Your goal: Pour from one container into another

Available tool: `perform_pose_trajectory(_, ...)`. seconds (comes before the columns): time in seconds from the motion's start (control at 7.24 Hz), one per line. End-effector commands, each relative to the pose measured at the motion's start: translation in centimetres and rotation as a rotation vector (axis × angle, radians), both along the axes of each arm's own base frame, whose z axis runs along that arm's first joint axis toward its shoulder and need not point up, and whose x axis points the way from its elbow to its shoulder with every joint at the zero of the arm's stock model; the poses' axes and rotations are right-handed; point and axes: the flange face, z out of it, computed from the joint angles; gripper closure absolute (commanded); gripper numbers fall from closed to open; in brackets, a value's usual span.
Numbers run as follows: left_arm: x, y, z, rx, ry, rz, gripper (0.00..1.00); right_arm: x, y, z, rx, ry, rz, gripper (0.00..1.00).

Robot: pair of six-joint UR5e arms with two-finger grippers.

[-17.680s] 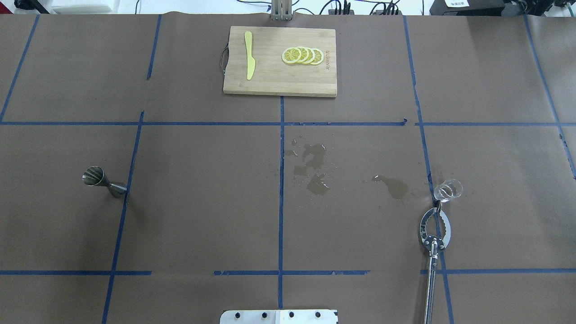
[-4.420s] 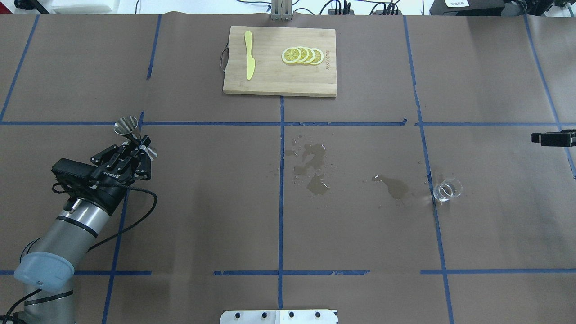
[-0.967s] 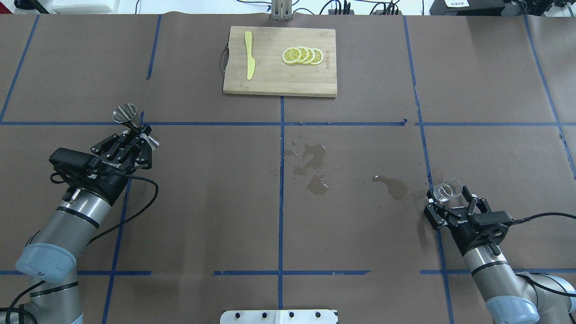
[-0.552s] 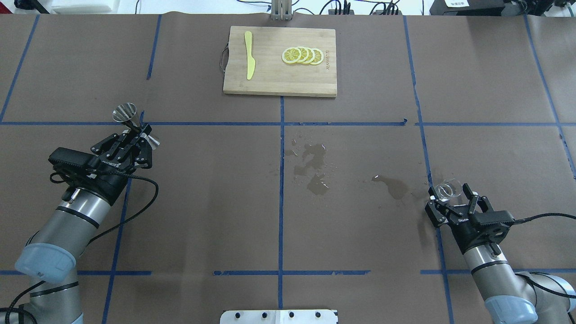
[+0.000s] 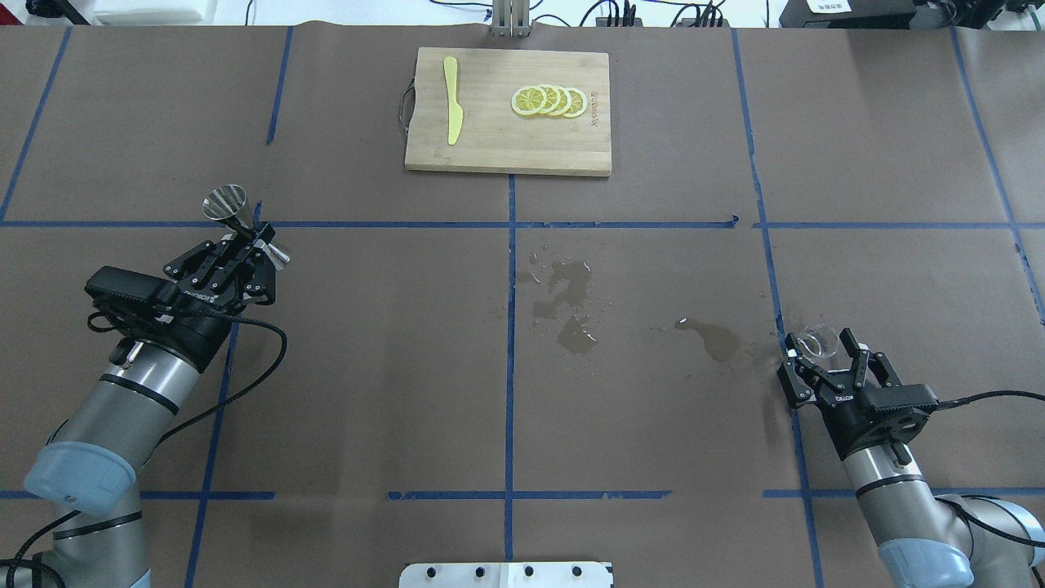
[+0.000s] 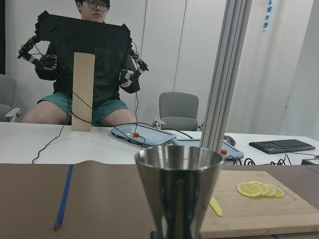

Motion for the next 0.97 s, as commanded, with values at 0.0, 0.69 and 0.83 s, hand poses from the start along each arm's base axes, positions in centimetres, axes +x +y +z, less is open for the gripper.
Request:
perform_pose_trajectory(0.0,-0.1,0.0,-0.2,0.002,0.006,0.0,1.0,-0.2,0.2,0.1,0.002,0.004,-0.003,0.16)
perform_pose_trajectory(0.69,-0.1,0.0,-0.3,0.001,0.009,0.0,1.0,-1.3,0.5,0.3,-0.002,0.032,-0.014,0.19)
perform_pose_trajectory(0.83,-0.1,0.0,-0.3,0.001,0.009,0.0,1.0,-1.3,0.5,0.5,-0.002,0.036,-0.014,0.25)
